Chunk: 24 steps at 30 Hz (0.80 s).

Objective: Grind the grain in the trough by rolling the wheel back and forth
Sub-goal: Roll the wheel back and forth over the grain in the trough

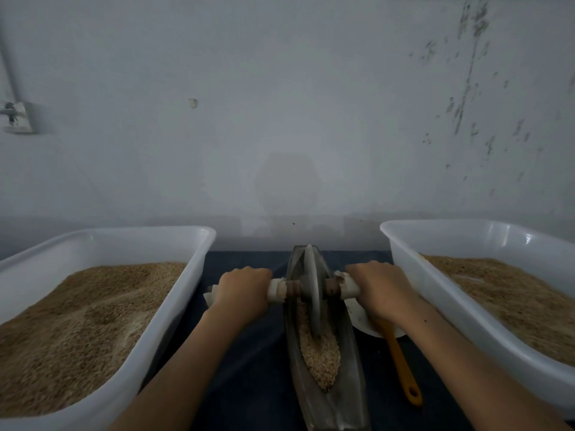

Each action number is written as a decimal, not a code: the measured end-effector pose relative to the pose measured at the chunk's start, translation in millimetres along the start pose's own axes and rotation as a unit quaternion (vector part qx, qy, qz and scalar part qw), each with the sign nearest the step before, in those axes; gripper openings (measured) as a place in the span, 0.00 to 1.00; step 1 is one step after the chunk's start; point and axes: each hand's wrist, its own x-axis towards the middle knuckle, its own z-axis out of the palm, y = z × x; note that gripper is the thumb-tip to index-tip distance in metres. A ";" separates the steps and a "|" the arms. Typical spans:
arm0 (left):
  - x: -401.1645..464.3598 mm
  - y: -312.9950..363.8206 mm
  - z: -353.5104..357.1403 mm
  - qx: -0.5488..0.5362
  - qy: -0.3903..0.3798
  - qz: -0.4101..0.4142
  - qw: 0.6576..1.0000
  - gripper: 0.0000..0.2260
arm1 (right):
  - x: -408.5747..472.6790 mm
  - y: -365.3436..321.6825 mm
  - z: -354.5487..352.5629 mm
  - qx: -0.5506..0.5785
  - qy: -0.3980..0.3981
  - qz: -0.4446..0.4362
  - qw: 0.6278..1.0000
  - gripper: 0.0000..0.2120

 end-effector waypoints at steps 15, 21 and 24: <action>2.9 -2.4 -6.4 -0.008 -0.123 0.002 0.992 0.13 | 0.2 3.4 -13.3 -0.010 -0.136 -0.013 0.991 0.12; -0.5 1.6 -1.0 0.017 0.003 -0.002 1.000 0.07 | 1.1 3.2 3.0 0.005 -0.004 -0.001 1.000 0.06; -0.1 0.9 -0.6 0.019 -0.008 0.001 1.000 0.09 | 1.7 3.5 2.6 0.002 -0.024 -0.001 1.000 0.07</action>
